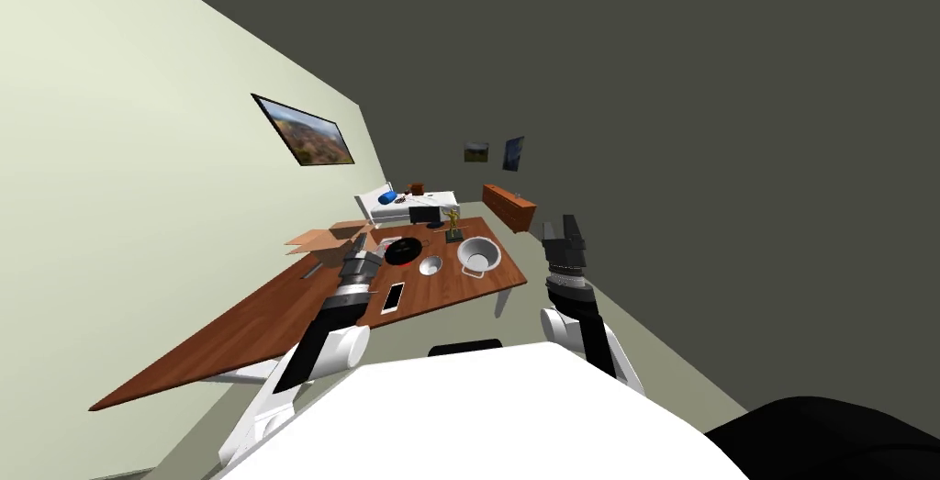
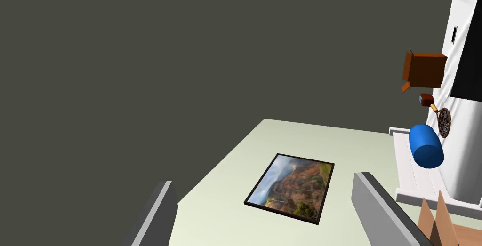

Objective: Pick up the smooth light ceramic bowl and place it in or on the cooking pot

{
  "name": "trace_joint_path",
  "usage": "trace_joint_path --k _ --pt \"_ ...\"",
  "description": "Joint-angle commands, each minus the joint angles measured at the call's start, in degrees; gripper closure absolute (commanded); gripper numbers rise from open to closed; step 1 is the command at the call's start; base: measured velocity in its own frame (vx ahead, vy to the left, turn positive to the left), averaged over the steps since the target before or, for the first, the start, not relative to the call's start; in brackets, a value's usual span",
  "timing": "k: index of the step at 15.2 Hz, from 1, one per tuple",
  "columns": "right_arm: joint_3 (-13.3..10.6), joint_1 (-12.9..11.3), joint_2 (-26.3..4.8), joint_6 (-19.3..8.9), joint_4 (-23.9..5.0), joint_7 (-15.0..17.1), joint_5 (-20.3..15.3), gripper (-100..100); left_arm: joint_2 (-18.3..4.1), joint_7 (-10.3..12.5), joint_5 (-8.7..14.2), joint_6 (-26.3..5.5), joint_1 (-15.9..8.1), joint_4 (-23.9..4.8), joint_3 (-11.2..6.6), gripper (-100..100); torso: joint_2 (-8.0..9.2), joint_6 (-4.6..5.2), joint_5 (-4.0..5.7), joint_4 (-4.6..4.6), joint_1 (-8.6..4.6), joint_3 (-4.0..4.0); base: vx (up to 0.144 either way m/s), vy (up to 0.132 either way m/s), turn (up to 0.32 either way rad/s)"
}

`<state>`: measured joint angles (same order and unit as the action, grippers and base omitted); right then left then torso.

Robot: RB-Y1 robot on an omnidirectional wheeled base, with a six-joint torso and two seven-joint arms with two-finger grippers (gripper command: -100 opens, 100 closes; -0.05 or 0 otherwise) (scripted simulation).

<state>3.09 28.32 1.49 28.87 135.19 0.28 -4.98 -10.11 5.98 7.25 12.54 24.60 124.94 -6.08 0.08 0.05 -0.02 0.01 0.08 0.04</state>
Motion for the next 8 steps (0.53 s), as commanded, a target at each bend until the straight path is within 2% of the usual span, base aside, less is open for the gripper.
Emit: trace_joint_path --k 1,2,5,6,7,8 --pt "0.0 0.0 0.0 0.0 0.0 0.0 0.0 0 -0.79 -0.14 -0.13 -2.08 -0.35 -1.26 -0.5 -100 0.0 0.0 0.0 0.0 0.0 0.0 -0.022 0.012 -0.174" --pt "0.0 0.01 0.0 0.0 0.0 0.0 0.0 0 -1.53 -0.16 -0.12 -3.9 -0.79 -2.37 -1.22 -100 0.0 -0.02 0.0 0.0 0.01 0.0 -0.021 0.009 -0.178" --pt "0.0 0.01 0.0 0.0 0.0 0.0 0.0 0 -2.2 -0.17 -0.11 -5.96 -1.25 -3.55 -1.98 -100 -0.02 -0.02 0.0 0.0 -0.01 -0.01 -0.017 0.008 -0.146" --pt "0.0 0.01 0.0 0.0 0.0 0.0 0.0 0 -2.8 -0.19 -0.1 -7.95 -1.74 -4.78 -2.78 -100 -0.02 -0.03 0.0 0.0 -0.02 -0.01 -0.017 0.004 -0.192" --pt "0.0 0.0 0.0 0.0 0.0 0.0 0.0 0 -2.8 -0.19 -0.1 -8.06 -1.74 -4.78 -2.78 -100 -0.02 -0.01 0.0 0.0 -0.03 -0.01 -0.017 0.006 -0.164" --pt "0.0 0.01 0.0 0.0 0.0 0.0 0.0 0 -3.32 -0.21 -0.08 -10.05 -2.26 -6.07 -3.62 -100 -0.02 -0.03 0.0 0.0 -0.02 -0.01 -0.018 0.006 -0.225"
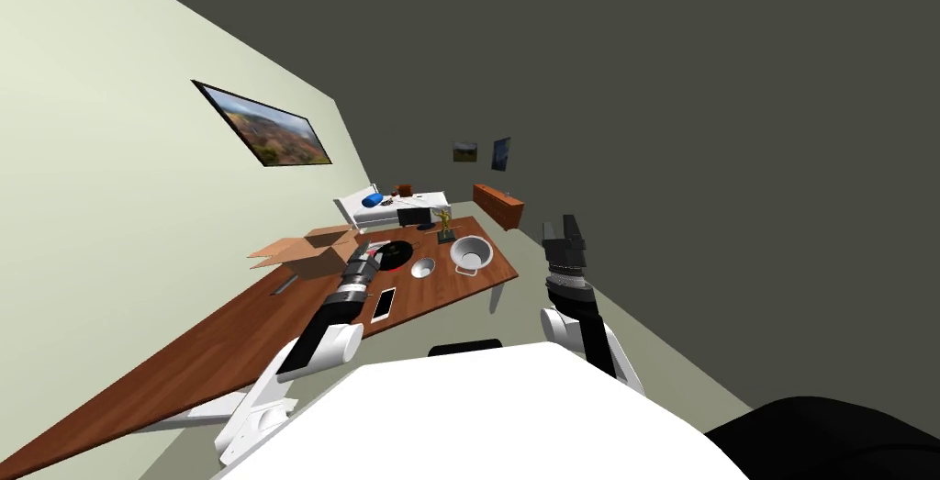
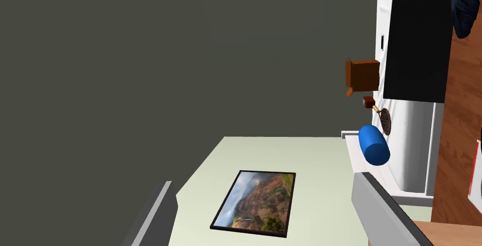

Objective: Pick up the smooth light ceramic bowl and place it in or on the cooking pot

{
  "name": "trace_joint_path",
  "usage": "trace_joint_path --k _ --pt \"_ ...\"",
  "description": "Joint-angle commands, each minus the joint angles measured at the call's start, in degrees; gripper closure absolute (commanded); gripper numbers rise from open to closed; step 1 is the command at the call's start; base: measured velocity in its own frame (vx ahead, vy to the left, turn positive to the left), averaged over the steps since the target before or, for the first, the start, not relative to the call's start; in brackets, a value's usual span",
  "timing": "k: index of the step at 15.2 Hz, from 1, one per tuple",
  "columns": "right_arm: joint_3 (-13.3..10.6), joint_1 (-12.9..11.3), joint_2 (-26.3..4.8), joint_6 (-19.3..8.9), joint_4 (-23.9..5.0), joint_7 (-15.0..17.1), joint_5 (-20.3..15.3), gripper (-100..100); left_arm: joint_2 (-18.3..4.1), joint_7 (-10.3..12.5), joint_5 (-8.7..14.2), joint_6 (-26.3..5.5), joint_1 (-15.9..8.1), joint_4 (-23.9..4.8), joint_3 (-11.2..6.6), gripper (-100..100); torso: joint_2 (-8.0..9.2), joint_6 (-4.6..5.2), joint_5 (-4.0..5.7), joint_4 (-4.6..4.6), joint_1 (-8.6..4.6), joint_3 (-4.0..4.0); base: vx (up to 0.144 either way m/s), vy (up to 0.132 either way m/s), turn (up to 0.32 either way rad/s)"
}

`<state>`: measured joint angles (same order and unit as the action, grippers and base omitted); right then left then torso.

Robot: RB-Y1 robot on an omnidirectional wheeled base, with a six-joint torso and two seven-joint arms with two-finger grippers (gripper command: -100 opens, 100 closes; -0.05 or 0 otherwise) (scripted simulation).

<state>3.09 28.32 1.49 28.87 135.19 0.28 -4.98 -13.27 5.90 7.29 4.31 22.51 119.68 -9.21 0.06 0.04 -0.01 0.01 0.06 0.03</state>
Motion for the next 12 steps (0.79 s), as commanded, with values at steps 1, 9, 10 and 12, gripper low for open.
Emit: trace_joint_path --k 1,9,10,12 --pt "0.0 0.0 0.0 0.0 0.0 0.0 0.0 0 -0.16 -0.13 -0.12 -2.02 -0.16 -0.81 -0.49 -100 0.0 0.0 0.0 0.0 0.0 0.0 -0.017 0.007 -0.168" --pt "0.0 0.0 0.0 0.0 0.0 0.0 0.0 0 -1.6 -0.19 -0.07 -10.87 -2.39 -6.39 -4.11 -100 -0.01 -0.02 0.0 0.0 -0.02 -0.01 -0.016 0.004 -0.17" --pt "0.0 0.0 0.0 0.0 0.0 0.0 0.0 0 -1.6 -0.19 -0.07 -11.5 -2.39 -6.39 -4.11 -100 -0.02 0.01 0.0 0.0 -0.02 -0.01 -0.017 0.005 -0.201" --pt "0.0 0.0 0.0 0.0 0.0 0.0 0.0 0 -1.82 -0.2 -0.05 -13.77 -2.98 -7.86 -5.06 -100 -0.01 -0.01 0.0 0.0 0.0 0.0 -0.02 0.006 -0.204"
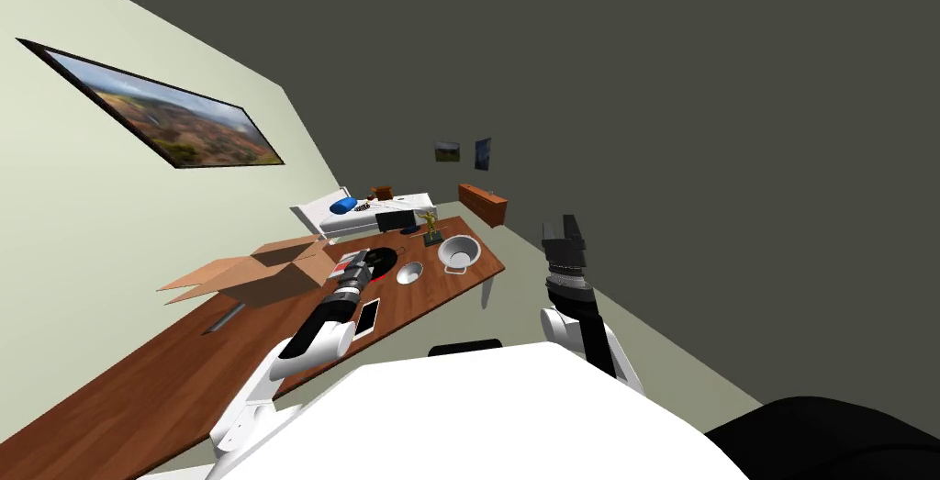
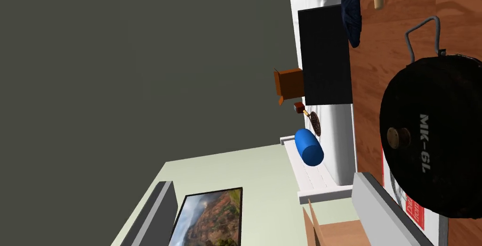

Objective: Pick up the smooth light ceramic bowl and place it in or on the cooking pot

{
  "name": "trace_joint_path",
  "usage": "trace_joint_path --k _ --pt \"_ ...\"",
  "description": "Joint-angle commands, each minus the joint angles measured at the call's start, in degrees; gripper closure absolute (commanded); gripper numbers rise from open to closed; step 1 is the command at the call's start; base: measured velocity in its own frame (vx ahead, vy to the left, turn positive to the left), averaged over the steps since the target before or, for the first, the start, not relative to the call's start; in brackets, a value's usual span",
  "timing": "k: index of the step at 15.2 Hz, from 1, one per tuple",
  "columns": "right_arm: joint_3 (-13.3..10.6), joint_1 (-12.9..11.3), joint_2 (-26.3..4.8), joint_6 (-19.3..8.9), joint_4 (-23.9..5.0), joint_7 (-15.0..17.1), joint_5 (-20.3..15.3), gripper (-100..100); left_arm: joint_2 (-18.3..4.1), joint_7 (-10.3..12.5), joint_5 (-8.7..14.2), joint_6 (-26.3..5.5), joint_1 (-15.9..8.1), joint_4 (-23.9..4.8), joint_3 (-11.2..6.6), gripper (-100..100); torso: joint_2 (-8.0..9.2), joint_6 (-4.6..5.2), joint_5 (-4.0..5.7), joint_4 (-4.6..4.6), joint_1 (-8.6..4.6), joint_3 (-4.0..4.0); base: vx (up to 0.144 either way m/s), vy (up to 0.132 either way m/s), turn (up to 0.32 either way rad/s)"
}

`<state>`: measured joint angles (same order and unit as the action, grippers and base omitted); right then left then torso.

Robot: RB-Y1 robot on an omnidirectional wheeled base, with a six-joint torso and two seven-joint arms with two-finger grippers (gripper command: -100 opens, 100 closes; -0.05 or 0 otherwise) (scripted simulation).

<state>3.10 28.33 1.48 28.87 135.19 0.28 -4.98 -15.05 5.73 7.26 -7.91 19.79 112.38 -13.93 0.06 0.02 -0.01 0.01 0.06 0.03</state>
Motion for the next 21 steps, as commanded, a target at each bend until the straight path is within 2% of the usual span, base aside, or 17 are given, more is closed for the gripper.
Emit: trace_joint_path --k 1,2,5,6,8,9,10,13,15,18,21 --pt "0.0 0.0 0.0 0.0 0.0 0.0 0.0 0 -0.04 -0.03 -0.03 -1.77 -0.26 -0.56 -0.35 -100 0.0 0.0 0.0 0.0 0.0 0.0 -0.014 0.007 -0.055" --pt "0.0 0.01 0.0 0.0 0.0 0.0 0.0 0 -0.2 -0.04 -0.01 -3.81 -0.86 -2.04 -1.32 -100 -0.01 -0.03 0.0 0.0 0.0 0.0 -0.013 0.001 -0.171" --pt "0.0 0.0 0.0 0.0 0.0 0.0 0.0 0 -0.31 -0.06 0.0 -6.84 -1.46 -3.53 -2.29 -100 -0.02 0.01 0.0 -0.01 -0.02 -0.01 -0.015 0.001 -0.198" --pt "0.0 0.0 0.0 0.0 0.0 0.0 0.0 0 -0.37 -0.07 0.01 -8.22 -2.06 -5.03 -3.26 -100 -0.02 0.01 0.0 -0.01 -0.02 -0.01 -0.018 0.001 -0.262" --pt "0.0 0.0 0.0 0.0 0.0 0.0 0.0 0 -0.37 -0.07 0.01 -9.4 -2.06 -5.03 -3.26 -100 -0.02 0.0 0.0 -0.01 -0.01 -0.01 -0.014 0.006 -0.118" --pt "0.0 0.01 0.0 0.0 0.0 0.0 0.0 0 -0.38 -0.08 0.03 -11.57 -2.67 -6.53 -4.23 -100 -0.02 -0.03 0.0 -0.01 0.0 -0.01 -0.009 0.0 -0.164" --pt "0.0 0.0 0.0 0.0 0.0 0.0 0.0 0 -0.38 -0.08 0.03 -11.95 -2.67 -6.53 -4.23 -100 -0.03 0.0 0.0 -0.01 -0.01 -0.02 -0.01 0.001 -0.194" --pt "0.0 0.0 0.0 0.0 0.0 0.0 0.0 0 -0.3 -0.09 0.05 -16.05 -3.87 -9.49 -6.16 -100 -0.03 0.0 0.0 -0.01 0.0 -0.02 -0.014 0.004 -0.227" --pt "0.0 0.0 0.0 0.0 0.0 0.0 0.0 0 -0.3 -0.09 0.05 -17.02 -3.87 -9.49 -6.16 -100 -0.02 -0.01 0.0 0.0 -0.01 -0.01 -0.013 0.004 -0.128" --pt "0.0 0.0 0.0 0.0 0.0 0.0 0.0 0 -0.07 -0.1 0.07 -21.01 -5.05 -12.37 -8.05 -100 -0.04 -0.01 0.0 -0.01 -0.01 -0.03 -0.01 0.0 -0.184" --pt "0.0 0.0 0.0 0.0 0.0 0.0 0.0 0 0.09 -0.11 0.09 -24.35 -5.62 -13.76 -8.96 -100 -0.04 0.01 0.0 -0.01 -0.01 -0.02 -0.01 0.003 -0.202"
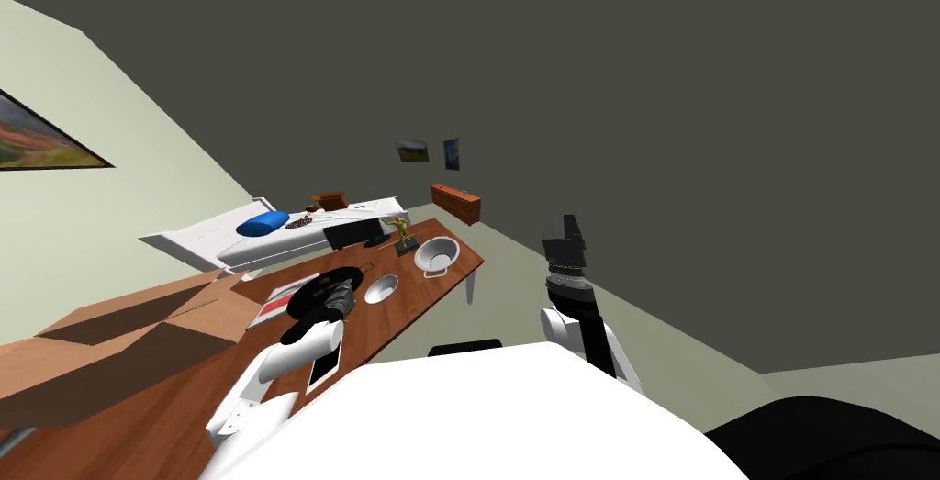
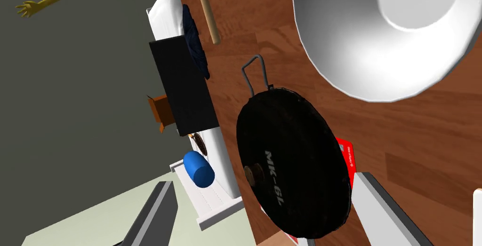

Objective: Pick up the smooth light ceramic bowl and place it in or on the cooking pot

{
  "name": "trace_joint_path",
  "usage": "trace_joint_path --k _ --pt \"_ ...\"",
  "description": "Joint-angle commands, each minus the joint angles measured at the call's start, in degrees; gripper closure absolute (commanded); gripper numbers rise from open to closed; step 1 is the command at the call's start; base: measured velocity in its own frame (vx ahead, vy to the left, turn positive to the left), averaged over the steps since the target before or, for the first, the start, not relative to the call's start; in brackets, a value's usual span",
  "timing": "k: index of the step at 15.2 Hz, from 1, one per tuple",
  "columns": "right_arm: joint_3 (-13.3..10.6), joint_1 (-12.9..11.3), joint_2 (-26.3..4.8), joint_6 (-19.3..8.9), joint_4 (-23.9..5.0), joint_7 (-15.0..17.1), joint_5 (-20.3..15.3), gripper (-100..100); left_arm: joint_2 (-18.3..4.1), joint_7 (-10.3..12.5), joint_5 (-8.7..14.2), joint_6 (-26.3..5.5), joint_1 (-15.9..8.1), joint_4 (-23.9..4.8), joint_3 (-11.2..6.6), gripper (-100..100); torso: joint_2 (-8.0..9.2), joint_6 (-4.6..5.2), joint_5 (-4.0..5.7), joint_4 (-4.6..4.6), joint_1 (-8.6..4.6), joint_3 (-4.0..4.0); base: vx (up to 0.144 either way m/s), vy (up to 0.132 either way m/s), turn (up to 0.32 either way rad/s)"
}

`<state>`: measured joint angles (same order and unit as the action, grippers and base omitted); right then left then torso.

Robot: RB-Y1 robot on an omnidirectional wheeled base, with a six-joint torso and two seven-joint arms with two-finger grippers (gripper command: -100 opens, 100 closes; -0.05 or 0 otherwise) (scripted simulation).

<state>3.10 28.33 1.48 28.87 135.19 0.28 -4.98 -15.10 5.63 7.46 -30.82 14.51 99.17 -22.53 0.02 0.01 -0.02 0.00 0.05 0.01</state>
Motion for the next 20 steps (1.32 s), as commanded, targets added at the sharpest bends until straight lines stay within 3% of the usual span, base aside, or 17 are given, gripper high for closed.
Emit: trace_joint_path --k 1,6,15,20 --pt "0.0 0.0 0.0 0.0 0.0 0.0 0.0 0 0.32 -0.01 -0.1 -2.86 -0.89 -1.9 -1.24 -100 0.0 0.0 0.0 0.0 0.0 0.0 -0.01 0.001 -0.253" --pt "0.0 0.0 0.0 0.0 0.0 0.0 0.0 0 0.53 -0.02 -0.09 -6.03 -1.43 -3.22 -2.1 -100 -0.03 -0.01 0.0 0.0 0.0 -0.01 -0.005 0.004 -0.111" --pt "0.0 0.0 0.0 0.0 0.0 0.0 0.0 0 1.71 -0.01 -0.06 -15.89 -3.79 -8.94 -5.86 -100 -0.04 -0.01 0.0 0.0 0.01 -0.02 -0.003 0.005 -0.171" --pt "0.0 0.0 0.0 0.0 0.0 0.0 0.0 0 2.18 -0.01 -0.05 -18.98 -4.52 -10.72 -7.03 -100 -0.04 -0.01 0.0 -0.01 0.01 -0.02 -0.001 0.006 -0.131"
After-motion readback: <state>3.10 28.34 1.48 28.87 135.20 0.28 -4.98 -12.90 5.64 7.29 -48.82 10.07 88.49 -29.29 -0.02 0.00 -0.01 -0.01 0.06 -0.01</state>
